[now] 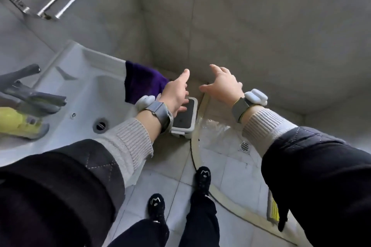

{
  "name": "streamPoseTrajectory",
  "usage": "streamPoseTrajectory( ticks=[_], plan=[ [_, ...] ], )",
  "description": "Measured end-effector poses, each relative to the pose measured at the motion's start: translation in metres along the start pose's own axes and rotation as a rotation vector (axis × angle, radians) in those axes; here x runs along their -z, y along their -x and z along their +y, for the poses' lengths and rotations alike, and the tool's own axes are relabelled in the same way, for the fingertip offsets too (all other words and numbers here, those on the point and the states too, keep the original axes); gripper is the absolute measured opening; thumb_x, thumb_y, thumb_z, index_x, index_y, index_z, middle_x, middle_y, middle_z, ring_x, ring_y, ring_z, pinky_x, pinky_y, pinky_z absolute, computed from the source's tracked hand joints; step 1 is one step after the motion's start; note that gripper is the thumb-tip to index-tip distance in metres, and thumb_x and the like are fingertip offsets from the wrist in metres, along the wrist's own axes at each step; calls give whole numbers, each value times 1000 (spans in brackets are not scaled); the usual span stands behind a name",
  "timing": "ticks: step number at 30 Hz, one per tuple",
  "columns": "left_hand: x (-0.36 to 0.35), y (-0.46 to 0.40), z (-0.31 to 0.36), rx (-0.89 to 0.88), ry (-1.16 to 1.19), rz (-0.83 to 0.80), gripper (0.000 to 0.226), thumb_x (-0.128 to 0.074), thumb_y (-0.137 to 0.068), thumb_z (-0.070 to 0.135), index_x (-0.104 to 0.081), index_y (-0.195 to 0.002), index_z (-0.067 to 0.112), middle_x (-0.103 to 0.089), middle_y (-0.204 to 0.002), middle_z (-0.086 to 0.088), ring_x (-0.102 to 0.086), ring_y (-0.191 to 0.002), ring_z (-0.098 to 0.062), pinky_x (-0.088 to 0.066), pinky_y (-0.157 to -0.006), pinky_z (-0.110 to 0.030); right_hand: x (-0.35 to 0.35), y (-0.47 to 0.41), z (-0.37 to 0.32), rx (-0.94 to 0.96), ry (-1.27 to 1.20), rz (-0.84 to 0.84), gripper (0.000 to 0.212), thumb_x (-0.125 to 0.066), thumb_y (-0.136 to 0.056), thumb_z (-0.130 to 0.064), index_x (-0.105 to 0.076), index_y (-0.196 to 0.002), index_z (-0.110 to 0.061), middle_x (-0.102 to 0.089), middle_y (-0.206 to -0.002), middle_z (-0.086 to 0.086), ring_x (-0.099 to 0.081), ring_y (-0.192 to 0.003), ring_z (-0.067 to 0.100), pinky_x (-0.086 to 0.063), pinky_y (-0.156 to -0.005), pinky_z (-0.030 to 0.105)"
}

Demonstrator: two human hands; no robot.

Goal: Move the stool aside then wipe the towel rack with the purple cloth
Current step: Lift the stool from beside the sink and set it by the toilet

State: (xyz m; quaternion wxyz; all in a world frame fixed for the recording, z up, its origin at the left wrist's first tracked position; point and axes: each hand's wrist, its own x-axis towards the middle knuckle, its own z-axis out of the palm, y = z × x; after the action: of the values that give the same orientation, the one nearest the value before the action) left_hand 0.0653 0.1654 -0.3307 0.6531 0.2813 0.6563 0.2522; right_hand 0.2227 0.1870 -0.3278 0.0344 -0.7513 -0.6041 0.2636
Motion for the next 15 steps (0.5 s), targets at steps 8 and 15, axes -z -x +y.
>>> streamPoseTrajectory(
  ticks=[8, 15],
  plan=[
    [-39, -77, -56, 156, 126, 97, 64, -43, -95, 69, -51, -133, 18, -56, -131, -11, -62, -94, -23, -50, -83, -41, -56, -91, 57, 26, -26, -136, 76, -67, -82, -49, -37, -151, -38, -40, -155, -2, -47, -136, 29, -33, -106, 51],
    [-48, -151, -97, 248, 294, 186, 77, -52, -90, 69, -46, -145, 16, -56, -127, -10, -58, -109, -32, -50, -87, -46, -102, -177, 91, 71, -1, -226, 83, -65, -80, -57, -32, -154, -39, -33, -163, -1, -40, -144, 31, -32, -114, 55]
  ],
)
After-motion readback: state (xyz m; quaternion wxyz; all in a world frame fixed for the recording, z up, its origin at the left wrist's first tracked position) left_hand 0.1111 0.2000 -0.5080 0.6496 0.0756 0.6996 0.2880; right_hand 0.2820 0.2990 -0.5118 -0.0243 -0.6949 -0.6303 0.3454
